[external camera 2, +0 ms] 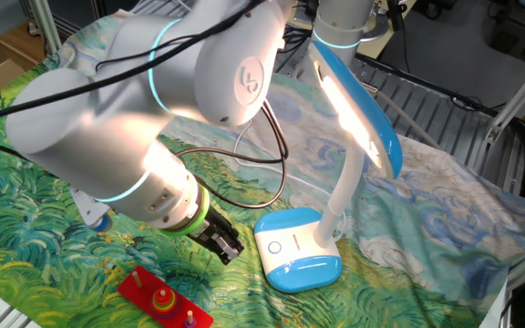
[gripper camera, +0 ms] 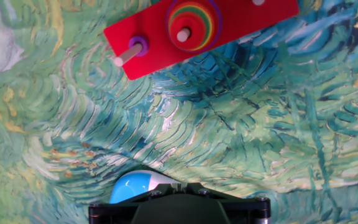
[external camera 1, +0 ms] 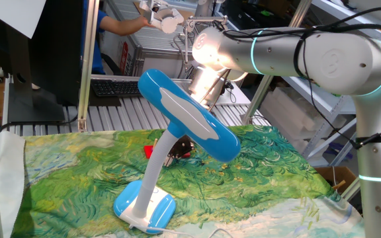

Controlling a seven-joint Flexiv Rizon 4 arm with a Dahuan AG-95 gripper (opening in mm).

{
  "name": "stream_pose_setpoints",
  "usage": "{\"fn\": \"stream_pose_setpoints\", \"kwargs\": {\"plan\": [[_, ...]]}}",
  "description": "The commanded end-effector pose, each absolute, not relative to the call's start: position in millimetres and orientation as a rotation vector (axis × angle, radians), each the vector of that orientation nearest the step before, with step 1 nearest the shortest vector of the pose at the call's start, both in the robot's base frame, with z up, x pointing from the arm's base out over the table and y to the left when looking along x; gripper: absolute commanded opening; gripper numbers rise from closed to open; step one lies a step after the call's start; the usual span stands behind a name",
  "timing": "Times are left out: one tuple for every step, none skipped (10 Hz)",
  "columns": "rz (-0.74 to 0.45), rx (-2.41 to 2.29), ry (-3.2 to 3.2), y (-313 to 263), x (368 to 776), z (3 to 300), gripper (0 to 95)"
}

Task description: Turn off the desk lamp by pressing the button

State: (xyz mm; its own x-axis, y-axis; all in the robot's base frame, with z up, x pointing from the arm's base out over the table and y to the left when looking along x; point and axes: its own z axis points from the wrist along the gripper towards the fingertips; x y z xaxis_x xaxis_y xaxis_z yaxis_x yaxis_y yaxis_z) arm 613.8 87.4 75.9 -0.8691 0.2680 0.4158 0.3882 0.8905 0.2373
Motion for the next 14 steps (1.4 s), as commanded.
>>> {"fn": "stream_pose_setpoints", "kwargs": {"plan": [[-0.425, 0.114, -2.812, 89, 613, 77, 0.0], [-0.431, 0.145, -2.816, 92, 610, 79, 0.0], [-0.434, 0.157, -2.817, 95, 609, 81, 0.0], [-0.432, 0.174, -2.817, 97, 607, 81, 0.0], [-0.433, 0.181, -2.817, 99, 605, 82, 0.0], [-0.435, 0.184, -2.817, 100, 604, 82, 0.0], [-0.44, 0.203, -2.817, 101, 603, 82, 0.0], [-0.441, 0.212, -2.818, 101, 603, 81, 0.0], [-0.441, 0.215, -2.817, 101, 602, 81, 0.0], [-0.443, 0.219, -2.818, 102, 602, 81, 0.0], [-0.444, 0.221, -2.825, 102, 601, 80, 0.0], [-0.446, 0.224, -2.833, 102, 601, 80, 0.0], [-0.446, 0.224, -2.843, 103, 599, 79, 0.0], [-0.447, 0.222, -2.845, 103, 599, 79, 0.0]]}}
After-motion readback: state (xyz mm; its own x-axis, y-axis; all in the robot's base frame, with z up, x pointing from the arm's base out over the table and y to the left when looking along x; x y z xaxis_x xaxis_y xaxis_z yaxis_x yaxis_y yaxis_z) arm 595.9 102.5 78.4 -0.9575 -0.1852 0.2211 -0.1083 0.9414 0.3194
